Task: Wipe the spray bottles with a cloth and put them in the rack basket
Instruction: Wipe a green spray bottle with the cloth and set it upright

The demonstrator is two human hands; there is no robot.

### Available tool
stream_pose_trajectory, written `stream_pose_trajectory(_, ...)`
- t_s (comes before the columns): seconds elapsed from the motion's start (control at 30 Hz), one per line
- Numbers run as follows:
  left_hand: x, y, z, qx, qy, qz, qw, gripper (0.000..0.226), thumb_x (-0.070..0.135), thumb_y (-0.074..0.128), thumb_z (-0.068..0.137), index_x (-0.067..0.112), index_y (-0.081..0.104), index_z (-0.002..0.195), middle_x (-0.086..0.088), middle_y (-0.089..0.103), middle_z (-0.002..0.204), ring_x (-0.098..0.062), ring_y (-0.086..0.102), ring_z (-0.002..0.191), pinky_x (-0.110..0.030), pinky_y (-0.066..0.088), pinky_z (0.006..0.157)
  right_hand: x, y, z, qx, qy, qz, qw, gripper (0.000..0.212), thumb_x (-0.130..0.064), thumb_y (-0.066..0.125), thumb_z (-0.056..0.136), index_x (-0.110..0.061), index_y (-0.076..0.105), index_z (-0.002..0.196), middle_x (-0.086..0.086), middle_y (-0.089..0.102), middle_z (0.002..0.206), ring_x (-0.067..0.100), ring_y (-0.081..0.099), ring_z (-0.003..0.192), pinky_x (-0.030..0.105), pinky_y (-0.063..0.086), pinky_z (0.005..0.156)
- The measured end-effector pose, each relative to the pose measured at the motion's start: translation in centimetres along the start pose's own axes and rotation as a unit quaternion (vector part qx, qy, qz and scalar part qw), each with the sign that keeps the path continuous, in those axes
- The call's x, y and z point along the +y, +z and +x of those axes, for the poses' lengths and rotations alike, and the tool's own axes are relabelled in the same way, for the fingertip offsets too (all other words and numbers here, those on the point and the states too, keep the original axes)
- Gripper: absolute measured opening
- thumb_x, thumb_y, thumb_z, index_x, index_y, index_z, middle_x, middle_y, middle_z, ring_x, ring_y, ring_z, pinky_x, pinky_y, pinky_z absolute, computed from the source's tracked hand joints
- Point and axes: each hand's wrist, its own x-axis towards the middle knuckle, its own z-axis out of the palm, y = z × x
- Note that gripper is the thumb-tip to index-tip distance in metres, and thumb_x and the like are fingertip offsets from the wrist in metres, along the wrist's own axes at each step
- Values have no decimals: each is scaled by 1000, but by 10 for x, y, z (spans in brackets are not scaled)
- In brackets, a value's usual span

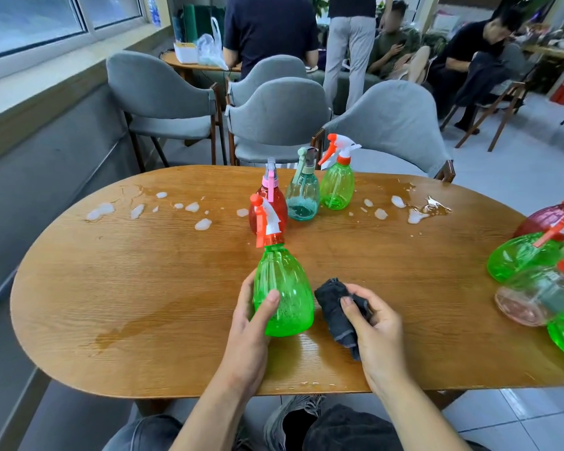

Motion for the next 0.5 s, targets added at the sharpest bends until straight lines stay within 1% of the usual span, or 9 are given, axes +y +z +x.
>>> stream_pose_trajectory(0.07,1,1,1,-2,-13,-15,1000,76,49,75,77,24,55,146,-3,73,130,-25,71,118,-63,49,101,1,0,0,-2,1,0,1000,20,-7,70,97,-23,81,103,5,81,105,19,74,95,38,57,82)
stream_pose_trajectory(0.13,3,0,2,3,-23,-27,999,77,52,73,76,21,55,144,-6,73,128,-29,69,118,-66,48,99,0,0,0,-4,3,2,1000,22,-8,70,97,-25,82,102,6,81,104,20,73,92,39,57,81)
stream_pose_trajectory(0.2,4,-1,1,0,-20,-24,1000,80,55,77,77,20,56,146,-9,71,133,-33,67,120,-61,51,95,0,0,0,-1,6,2,1000,20,-7,70,97,-21,81,104,8,80,105,22,73,93,42,58,84)
stream_pose_trajectory(0.27,3,-1,0,-3,-11,-8,1000,92,61,89,71,20,57,147,-13,69,138,-33,68,122,-57,55,92,0,0,0,4,3,-4,1000,18,-7,70,97,-19,79,107,7,81,105,23,73,95,45,57,87)
stream_pose_trajectory(0.3,3,-1,0,-5,-10,-1,1000,97,62,94,67,20,57,147,-14,69,138,-34,68,124,-57,56,94,1,-1,0,5,1,-9,1000,18,-7,70,96,-19,79,107,6,81,106,23,74,97,45,57,88)
stream_pose_trajectory(0.37,2,-1,-1,-10,-10,-1,1000,101,59,98,63,19,58,147,-13,71,137,-34,67,127,-57,54,103,-1,0,-1,3,-4,-14,1000,19,-6,71,96,-19,79,107,4,81,106,21,74,99,44,58,90)
stream_pose_trajectory(0.43,2,-1,-1,-14,-7,-5,1000,94,51,96,67,19,58,146,-9,72,135,-27,69,125,-50,54,103,-2,1,-3,5,-8,-17,1000,19,-5,70,96,-19,79,107,3,81,106,20,75,100,43,58,92)
stream_pose_trajectory(0.5,2,0,-2,-12,-9,-13,1000,83,46,84,73,19,56,146,-6,72,133,-24,69,121,-49,54,100,-1,0,-3,6,-5,-18,1000,20,-5,70,97,-19,79,108,3,81,107,23,74,103,45,59,93)
